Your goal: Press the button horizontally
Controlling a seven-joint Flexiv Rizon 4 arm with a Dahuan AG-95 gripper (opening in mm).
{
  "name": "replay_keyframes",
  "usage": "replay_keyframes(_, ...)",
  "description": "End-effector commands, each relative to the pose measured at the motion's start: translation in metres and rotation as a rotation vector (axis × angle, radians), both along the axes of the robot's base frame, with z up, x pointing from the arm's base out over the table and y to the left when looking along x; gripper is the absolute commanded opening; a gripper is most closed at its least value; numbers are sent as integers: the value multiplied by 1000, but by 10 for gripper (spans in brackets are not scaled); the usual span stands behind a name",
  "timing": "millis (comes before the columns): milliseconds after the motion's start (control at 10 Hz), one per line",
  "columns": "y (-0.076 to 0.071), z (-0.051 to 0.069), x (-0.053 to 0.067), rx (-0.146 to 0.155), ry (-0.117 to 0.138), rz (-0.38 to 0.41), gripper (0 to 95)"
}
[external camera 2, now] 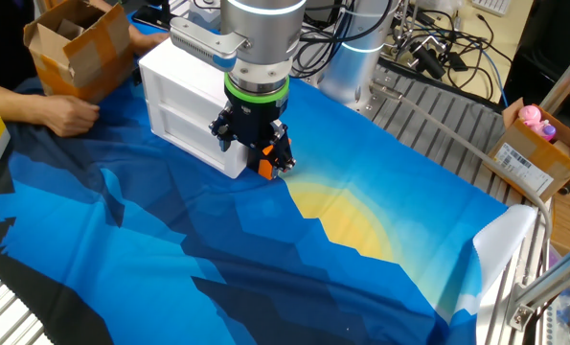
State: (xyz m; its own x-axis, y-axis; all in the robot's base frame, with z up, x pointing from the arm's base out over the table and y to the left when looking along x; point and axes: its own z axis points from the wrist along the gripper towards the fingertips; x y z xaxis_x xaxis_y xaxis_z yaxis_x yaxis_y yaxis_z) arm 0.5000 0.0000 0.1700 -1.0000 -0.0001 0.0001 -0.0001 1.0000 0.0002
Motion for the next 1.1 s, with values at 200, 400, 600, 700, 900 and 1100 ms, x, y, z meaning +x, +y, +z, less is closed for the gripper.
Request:
replay_keyframes(200,1,-1,-2,203,20,-158,0)
replay_keyframes(400,2,-4,-8,204,19,-155,0)
replay_keyframes(600,2,-6,-11,203,18,-151,0)
replay_keyframes(700,3,-8,-12,202,24,-148,0)
replay_keyframes(900,9,-19,-20,188,54,-138,0)
replay_keyframes(1100,18,-29,-37,159,100,-122,0)
